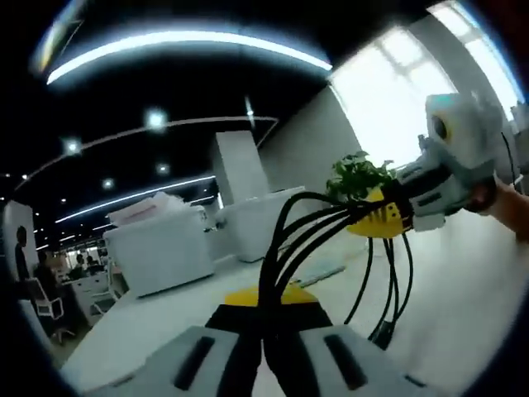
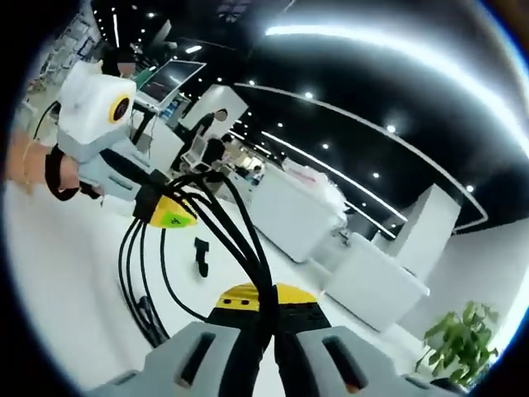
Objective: Coil the Type-C to USB data cable on the desktop and secure it with Velcro straps.
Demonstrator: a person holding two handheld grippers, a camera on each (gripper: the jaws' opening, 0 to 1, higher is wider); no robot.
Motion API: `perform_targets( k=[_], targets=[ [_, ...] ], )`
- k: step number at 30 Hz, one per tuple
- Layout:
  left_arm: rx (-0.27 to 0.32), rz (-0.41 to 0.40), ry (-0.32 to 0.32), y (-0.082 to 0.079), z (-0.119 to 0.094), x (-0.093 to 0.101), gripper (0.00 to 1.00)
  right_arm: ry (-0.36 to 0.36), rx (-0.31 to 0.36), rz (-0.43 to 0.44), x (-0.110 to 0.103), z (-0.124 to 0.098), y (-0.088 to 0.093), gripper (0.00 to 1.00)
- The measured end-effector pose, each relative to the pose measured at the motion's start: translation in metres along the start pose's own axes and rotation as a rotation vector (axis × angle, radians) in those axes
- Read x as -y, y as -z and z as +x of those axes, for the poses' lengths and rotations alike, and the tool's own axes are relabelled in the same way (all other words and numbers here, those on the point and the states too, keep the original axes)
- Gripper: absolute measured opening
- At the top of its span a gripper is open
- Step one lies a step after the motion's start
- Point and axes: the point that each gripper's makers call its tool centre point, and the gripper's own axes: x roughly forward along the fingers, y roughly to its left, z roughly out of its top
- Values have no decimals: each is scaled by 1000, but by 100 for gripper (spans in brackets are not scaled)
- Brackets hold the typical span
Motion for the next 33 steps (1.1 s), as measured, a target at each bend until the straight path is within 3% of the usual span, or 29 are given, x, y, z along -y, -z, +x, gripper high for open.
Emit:
perform_targets(
  k=[4,7,9,11,13,15,18,21,24,29,33],
  targets=[
    [-37,26,8,5,1,6,5,54,-8,-21,5,1,2,3],
    [-93,-9,54,15,0,16,5,74,-2,-30,11,-1,1,3],
    [-81,-14,64,13,-4,16,5,-20,18,91,4,-1,0,3],
    [-30,10,82,4,-8,19,5,-76,18,177,2,-3,1,3],
    [31,109,62,-10,-9,13,6,-176,21,299,-6,-5,3,3],
    [63,151,36,-17,-10,8,10,-259,21,402,-13,-6,5,3],
    [68,88,67,-18,-7,8,20,-366,22,527,-25,-9,3,3],
    [69,37,89,-16,-5,6,21,-439,9,565,-36,-12,2,3],
    [54,-15,95,-12,-5,4,6,-492,-5,580,-43,-15,2,3],
    [-46,-112,155,0,-6,9,3,-463,-14,574,-43,-14,5,4],
    [-96,-198,176,8,-5,9,3,-397,26,555,-42,-7,4,6]
  ],
)
